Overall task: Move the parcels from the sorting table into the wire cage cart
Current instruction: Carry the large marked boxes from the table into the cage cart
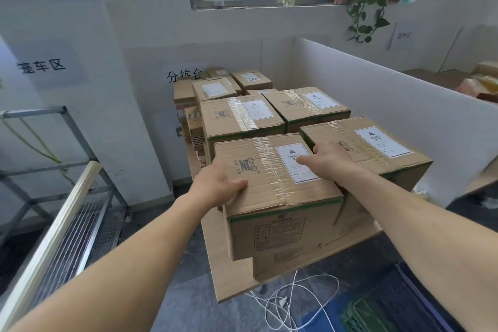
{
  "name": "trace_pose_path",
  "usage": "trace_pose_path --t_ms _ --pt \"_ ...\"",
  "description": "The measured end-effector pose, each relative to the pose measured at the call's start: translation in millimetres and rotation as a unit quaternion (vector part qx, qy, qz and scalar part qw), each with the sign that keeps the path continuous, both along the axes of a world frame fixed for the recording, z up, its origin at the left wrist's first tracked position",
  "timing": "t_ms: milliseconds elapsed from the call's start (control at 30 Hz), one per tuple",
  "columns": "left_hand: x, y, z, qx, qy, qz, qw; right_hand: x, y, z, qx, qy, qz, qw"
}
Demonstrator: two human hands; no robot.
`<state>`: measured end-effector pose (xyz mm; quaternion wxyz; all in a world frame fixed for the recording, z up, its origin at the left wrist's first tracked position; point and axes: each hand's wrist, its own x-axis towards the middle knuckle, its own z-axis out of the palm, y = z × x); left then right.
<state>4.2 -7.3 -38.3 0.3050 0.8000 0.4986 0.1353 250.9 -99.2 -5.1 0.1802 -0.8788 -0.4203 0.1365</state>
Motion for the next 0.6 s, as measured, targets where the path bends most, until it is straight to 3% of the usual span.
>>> trace_pose_path --t_ms 233,600 --pt "-6.4 1.9 -8.5 -0.108 -0.049 0.054 0.991 -0.3 1.6 -24.8 -0.003 0.127 -0.024 0.992" --pt "-57.6 1.4 -10.7 -0.135 -0.098 0.075 0.983 -49.4 -4.3 -26.7 0.016 0.12 -0.015 0.993"
